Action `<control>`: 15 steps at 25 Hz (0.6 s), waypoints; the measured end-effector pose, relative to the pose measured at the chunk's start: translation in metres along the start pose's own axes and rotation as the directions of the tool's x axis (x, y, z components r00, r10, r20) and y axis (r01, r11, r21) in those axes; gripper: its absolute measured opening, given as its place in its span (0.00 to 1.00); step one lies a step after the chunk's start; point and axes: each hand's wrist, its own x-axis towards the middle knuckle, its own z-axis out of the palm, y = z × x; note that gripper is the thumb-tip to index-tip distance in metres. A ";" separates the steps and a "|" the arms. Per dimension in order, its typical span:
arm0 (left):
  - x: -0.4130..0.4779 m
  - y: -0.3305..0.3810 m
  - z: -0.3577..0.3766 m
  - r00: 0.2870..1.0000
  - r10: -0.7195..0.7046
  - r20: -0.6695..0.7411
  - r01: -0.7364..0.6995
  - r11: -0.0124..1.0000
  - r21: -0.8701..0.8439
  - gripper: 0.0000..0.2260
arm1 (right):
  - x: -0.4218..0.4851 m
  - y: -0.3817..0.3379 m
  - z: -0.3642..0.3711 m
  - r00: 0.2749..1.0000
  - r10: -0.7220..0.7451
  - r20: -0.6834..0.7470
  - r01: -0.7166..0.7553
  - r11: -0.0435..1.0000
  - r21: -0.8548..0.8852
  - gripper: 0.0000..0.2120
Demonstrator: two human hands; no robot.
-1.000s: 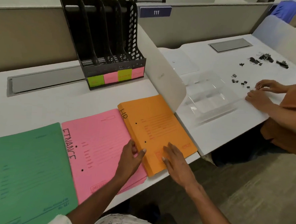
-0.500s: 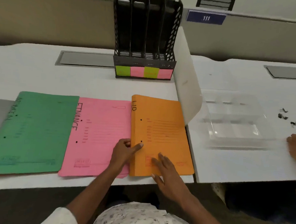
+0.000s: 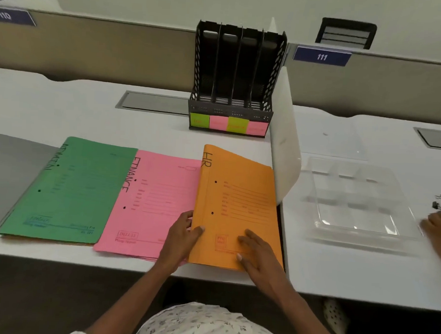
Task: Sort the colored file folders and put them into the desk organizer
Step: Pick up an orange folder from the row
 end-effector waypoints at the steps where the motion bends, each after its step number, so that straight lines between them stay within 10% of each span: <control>1: -0.002 0.002 0.000 1.000 0.029 -0.005 -0.029 0.999 -0.034 0.17 | 0.002 0.003 -0.004 1.000 0.017 -0.012 -0.017 1.000 0.001 0.23; 9: 0.006 0.036 -0.078 0.970 0.214 0.118 -0.190 0.963 -0.193 0.20 | 0.039 -0.028 -0.059 0.897 0.285 -0.337 -0.126 0.897 0.424 0.27; 15: 0.046 0.053 -0.165 0.940 0.158 0.303 -0.113 0.981 -0.159 0.22 | 0.087 -0.097 -0.082 0.899 0.399 -0.180 0.047 0.322 0.946 0.20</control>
